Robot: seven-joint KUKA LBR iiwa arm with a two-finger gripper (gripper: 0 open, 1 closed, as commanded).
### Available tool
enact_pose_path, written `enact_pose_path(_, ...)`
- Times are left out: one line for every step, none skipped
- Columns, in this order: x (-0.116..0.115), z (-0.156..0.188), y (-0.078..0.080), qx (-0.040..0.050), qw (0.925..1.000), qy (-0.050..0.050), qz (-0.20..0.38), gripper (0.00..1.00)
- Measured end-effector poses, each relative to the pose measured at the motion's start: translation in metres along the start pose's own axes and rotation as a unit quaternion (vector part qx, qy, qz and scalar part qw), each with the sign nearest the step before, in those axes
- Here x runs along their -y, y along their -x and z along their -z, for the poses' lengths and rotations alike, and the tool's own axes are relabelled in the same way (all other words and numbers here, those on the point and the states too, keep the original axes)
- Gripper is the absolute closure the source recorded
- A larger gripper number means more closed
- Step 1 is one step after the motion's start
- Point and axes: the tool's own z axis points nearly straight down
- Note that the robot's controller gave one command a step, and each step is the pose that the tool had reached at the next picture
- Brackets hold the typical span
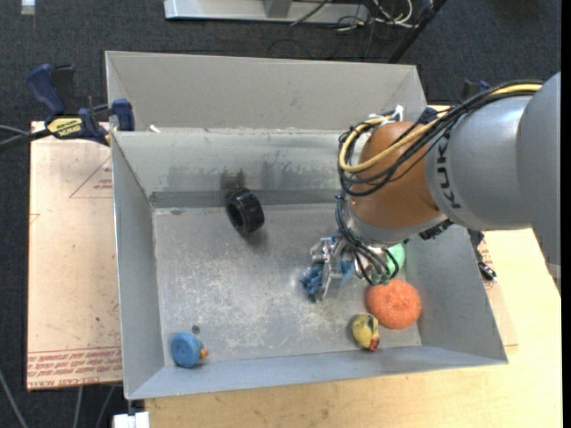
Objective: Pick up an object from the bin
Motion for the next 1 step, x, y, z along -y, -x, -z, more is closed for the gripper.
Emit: enact_pose_path(0.0000,0.0000,0.0000,0.0000,1.0000,0.000,0.000,1.00)
